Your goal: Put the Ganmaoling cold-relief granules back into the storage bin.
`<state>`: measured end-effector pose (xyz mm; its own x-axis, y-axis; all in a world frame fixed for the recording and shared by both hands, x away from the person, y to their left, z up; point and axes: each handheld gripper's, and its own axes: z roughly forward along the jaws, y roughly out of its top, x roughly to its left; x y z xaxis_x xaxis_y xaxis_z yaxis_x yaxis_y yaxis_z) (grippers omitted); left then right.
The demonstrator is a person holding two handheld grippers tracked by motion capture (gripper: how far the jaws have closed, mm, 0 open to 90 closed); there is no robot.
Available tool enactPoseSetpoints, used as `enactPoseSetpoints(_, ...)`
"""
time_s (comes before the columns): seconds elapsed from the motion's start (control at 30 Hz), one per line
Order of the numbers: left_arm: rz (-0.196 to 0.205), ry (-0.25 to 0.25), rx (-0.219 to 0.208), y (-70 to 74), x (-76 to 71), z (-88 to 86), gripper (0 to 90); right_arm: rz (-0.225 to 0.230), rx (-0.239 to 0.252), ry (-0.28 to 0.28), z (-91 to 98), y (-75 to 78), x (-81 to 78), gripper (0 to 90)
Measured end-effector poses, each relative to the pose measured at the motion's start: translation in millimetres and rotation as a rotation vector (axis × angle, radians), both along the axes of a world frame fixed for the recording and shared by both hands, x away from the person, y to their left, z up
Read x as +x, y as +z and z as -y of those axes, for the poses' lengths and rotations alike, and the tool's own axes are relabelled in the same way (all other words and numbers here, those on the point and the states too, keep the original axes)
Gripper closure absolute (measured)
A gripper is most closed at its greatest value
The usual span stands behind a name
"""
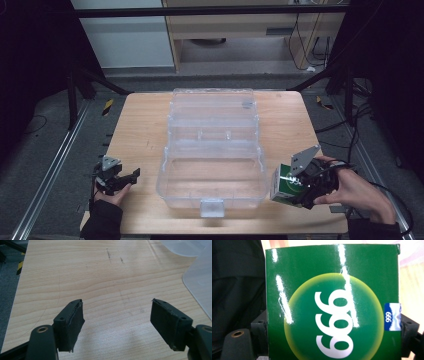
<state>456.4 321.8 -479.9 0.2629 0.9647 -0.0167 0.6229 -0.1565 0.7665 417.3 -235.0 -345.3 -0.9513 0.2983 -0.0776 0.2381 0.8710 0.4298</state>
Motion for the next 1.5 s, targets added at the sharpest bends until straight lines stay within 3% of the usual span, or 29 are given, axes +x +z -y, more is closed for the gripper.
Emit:
enactPoseSetpoints(0.27,0.003,0.001,-0.001,0.5,-0.6,-0.4,25.9,0.024,0.0,0.021,-10.0,23.2,1.0,16.1)
enactPoseSetpoints(0.73,0.0,0.007,-0.002,0.4,0.5,-1.6,26.0,0.054,-0.004,0.057,-35.2,46.4,6.9,16.1)
enactPoseSetpoints(1.07,0.002,0.006,-0.002,0.5,0.7,-1.3,26.1,0.07,0.009,0.069,-55.9,47.7,19.0,16.0)
enactPoseSetpoints(1.5,0.004,0.01,-0.005,1.0,0.7,-2.0,26.2,0.074,0.039,0.063,-79.4,37.1,35.6,16.0)
